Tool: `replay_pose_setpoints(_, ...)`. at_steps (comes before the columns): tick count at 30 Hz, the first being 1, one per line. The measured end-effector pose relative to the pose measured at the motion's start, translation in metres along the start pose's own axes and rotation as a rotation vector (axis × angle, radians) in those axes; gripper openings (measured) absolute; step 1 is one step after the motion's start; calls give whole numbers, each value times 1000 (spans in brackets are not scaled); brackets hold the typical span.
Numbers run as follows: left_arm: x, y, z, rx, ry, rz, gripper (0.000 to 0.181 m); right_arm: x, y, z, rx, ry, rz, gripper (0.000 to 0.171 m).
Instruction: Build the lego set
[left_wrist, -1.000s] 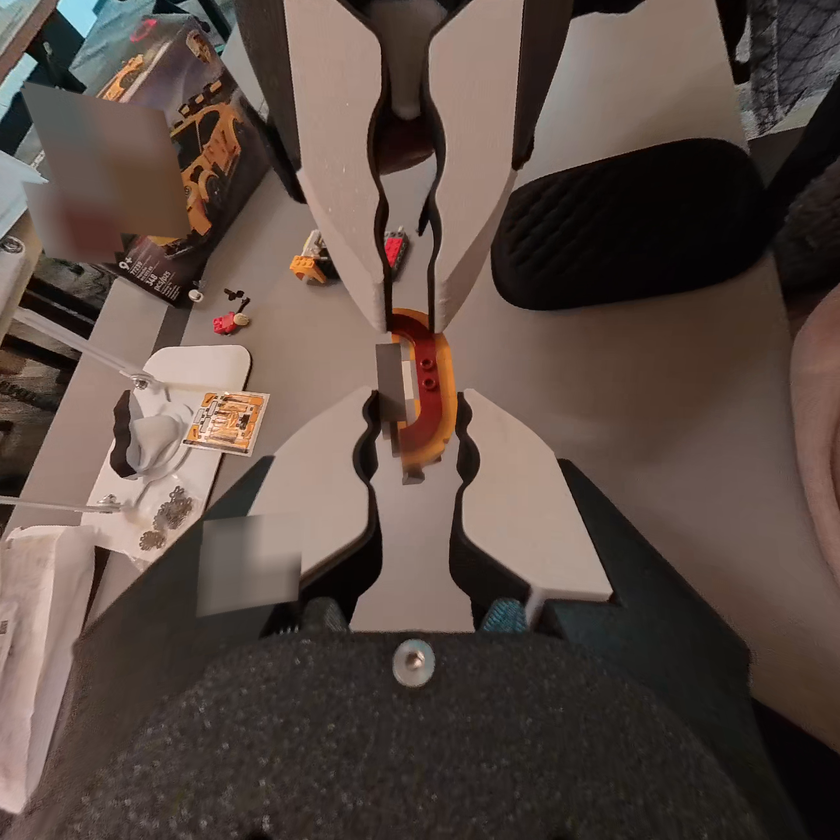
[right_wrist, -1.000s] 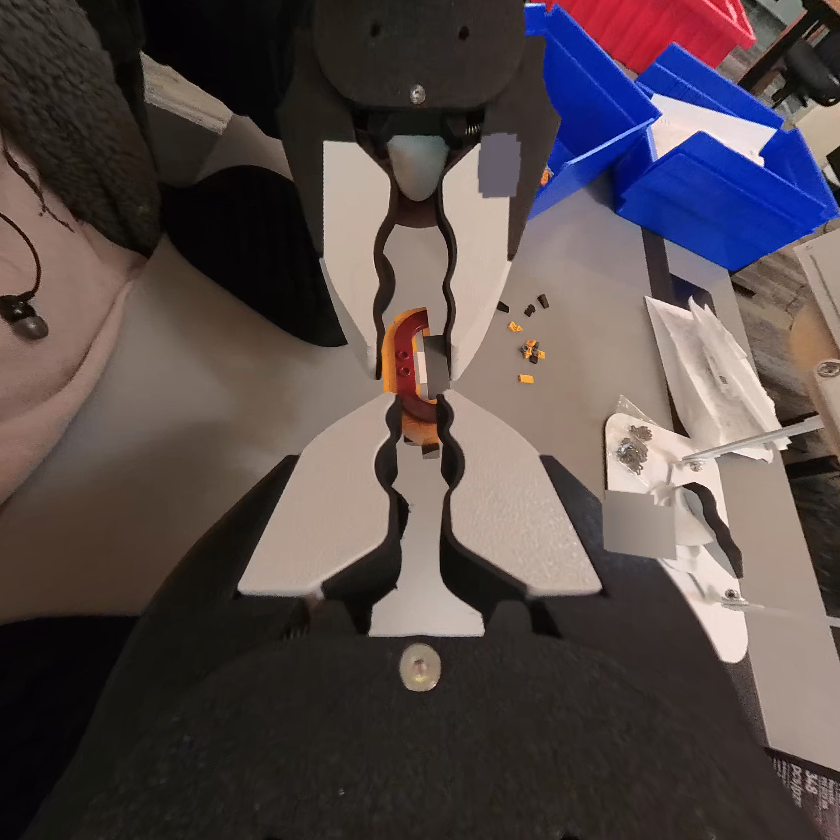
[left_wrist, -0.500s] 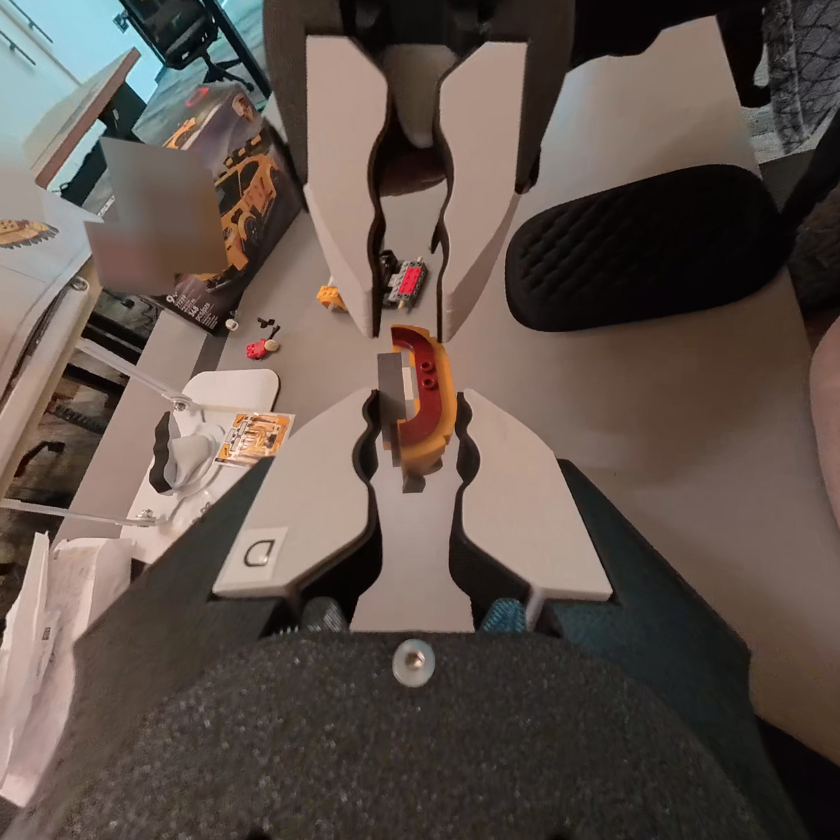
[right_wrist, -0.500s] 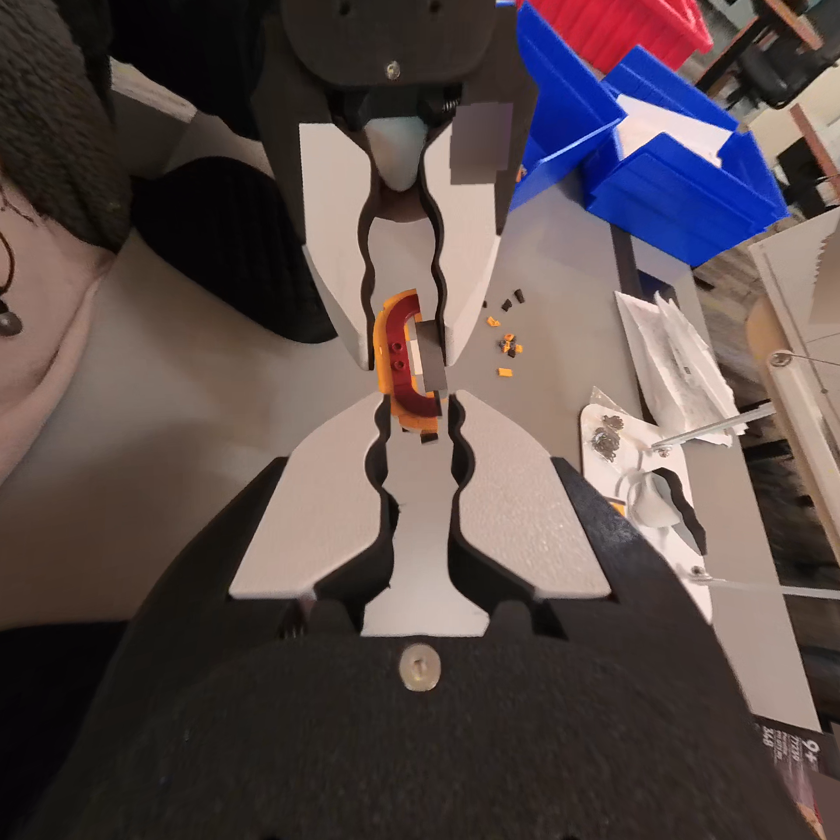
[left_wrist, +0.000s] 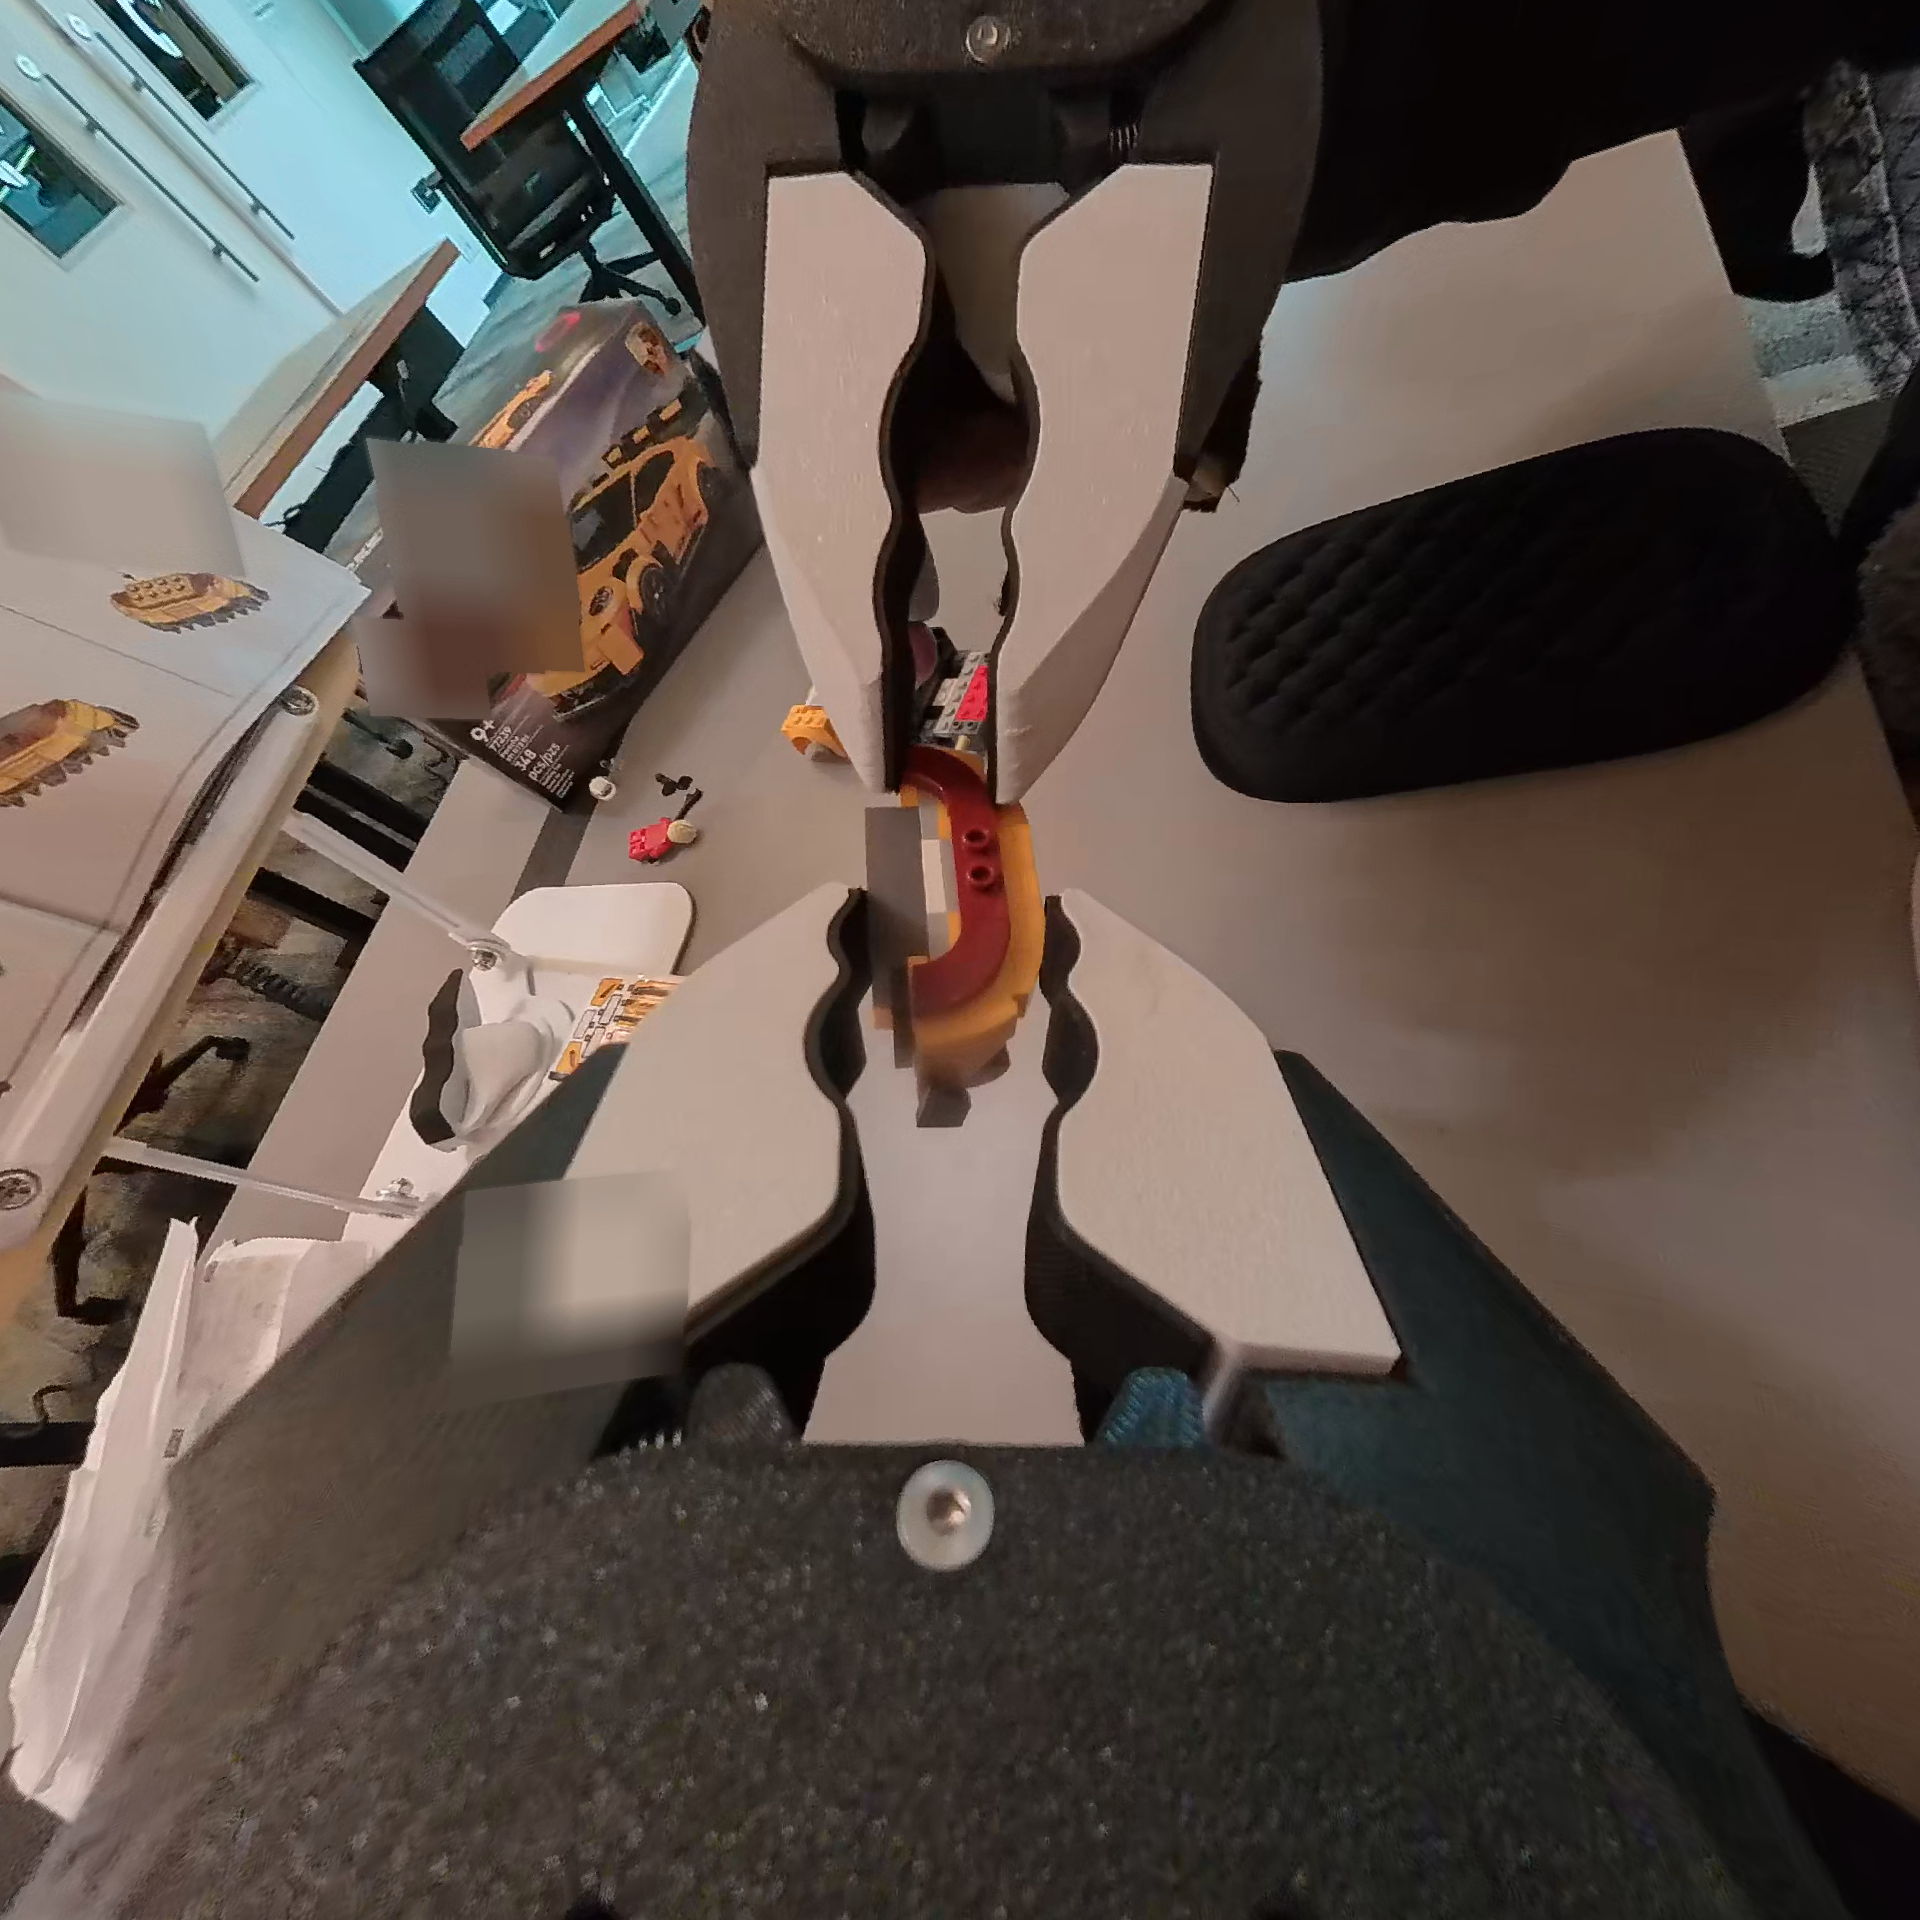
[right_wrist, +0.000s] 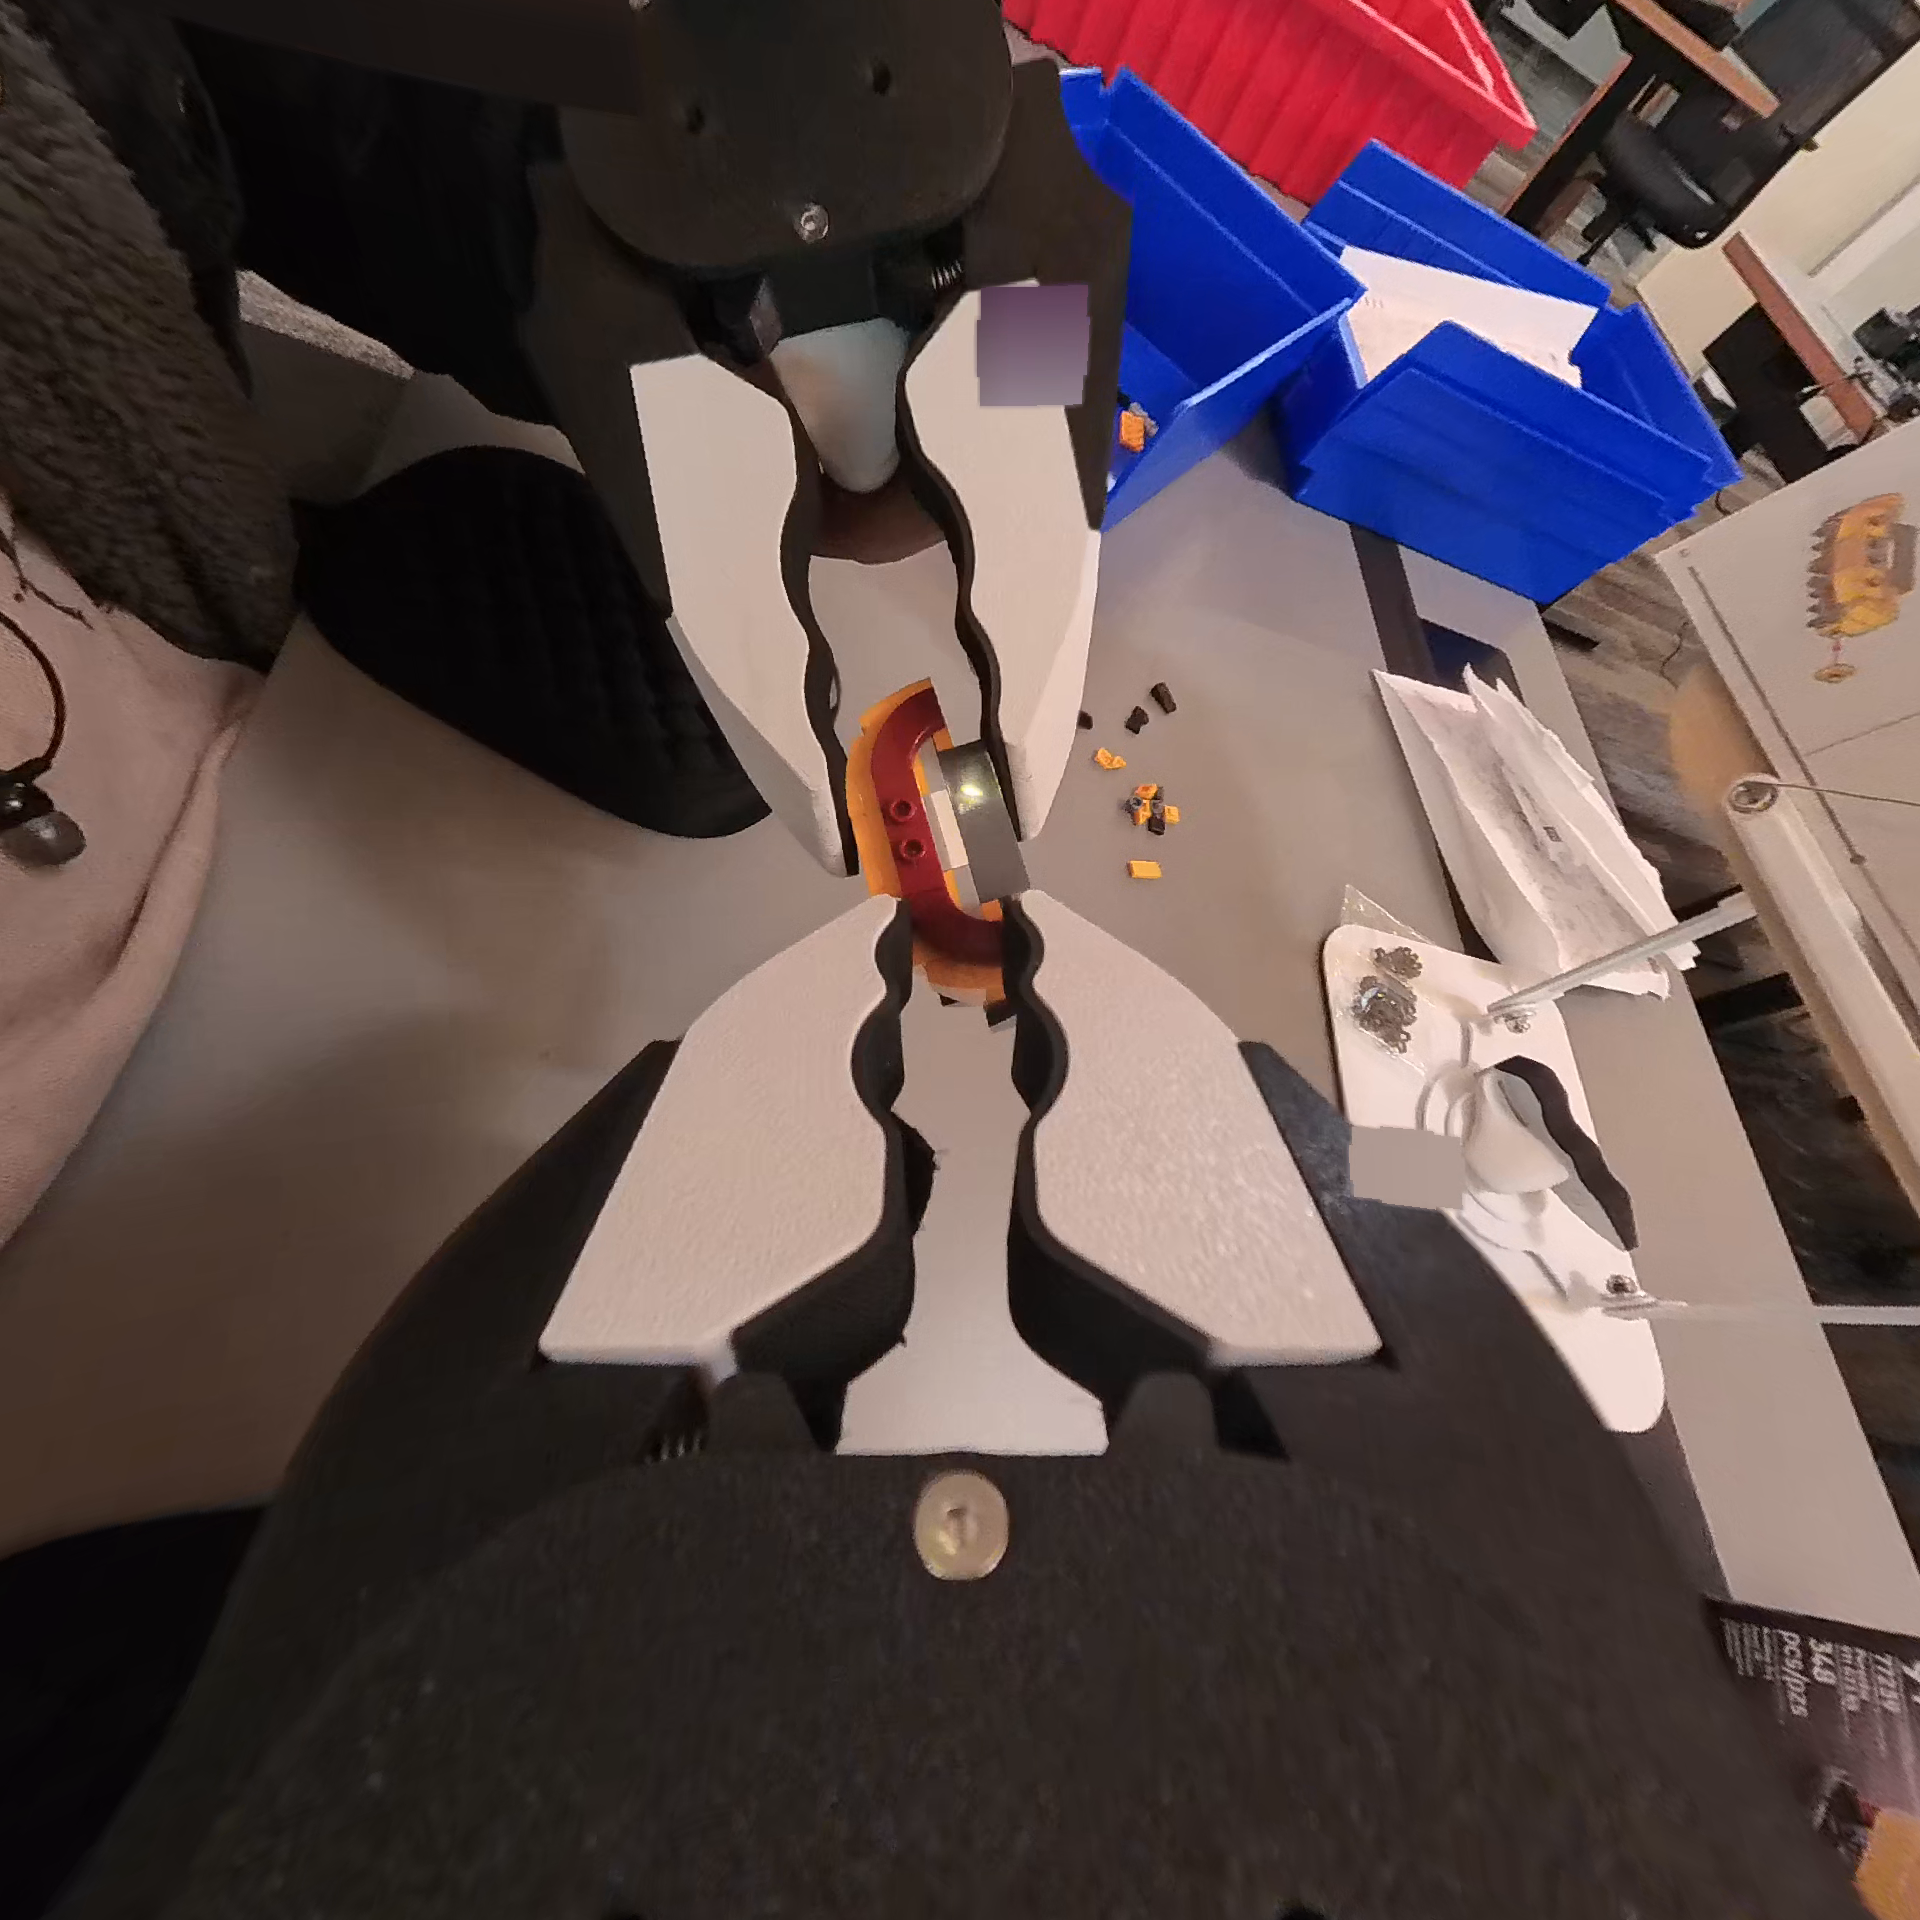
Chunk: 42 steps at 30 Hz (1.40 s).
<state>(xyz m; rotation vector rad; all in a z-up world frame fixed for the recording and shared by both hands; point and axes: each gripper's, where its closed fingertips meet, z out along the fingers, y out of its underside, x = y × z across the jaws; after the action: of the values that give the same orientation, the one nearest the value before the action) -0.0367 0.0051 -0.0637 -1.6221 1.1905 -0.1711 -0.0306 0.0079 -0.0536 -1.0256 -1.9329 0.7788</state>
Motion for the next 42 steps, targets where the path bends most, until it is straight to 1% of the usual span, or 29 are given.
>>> replay_pose_setpoints(7,9,3,3,7,61,16,32,-9,5,1,-33,-40,-34,15)
replay_pose_setpoints(14,14,0,-1,80,151,-52,32,-15,-2,-1,-9,-84,-43,14)
replay_pose_setpoints(20,6,-5,-3,118,105,-45,32,-3,-4,-9,3,-36,1,18)
replay_pose_setpoints(23,3,-6,-4,128,76,-44,31,0,-4,-10,7,-16,19,13)
replay_pose_setpoints(28,1,-10,-5,149,47,-40,32,3,-8,-13,30,15,16,12)
replay_pose_setpoints(31,-2,-12,-6,156,28,-35,32,5,-12,-18,49,39,23,4)
replay_pose_setpoints(33,-1,-14,-7,166,30,-33,32,7,-11,-18,43,52,29,4)
replay_pose_setpoints(37,1,-16,-6,169,31,-21,32,5,-11,-20,43,37,38,3)
replay_pose_setpoints(38,1,-16,-6,173,33,-18,31,4,-11,-20,46,28,41,0)
replay_pose_setpoints(42,4,-18,-8,187,62,-12,31,-2,-10,-20,46,-8,48,0)
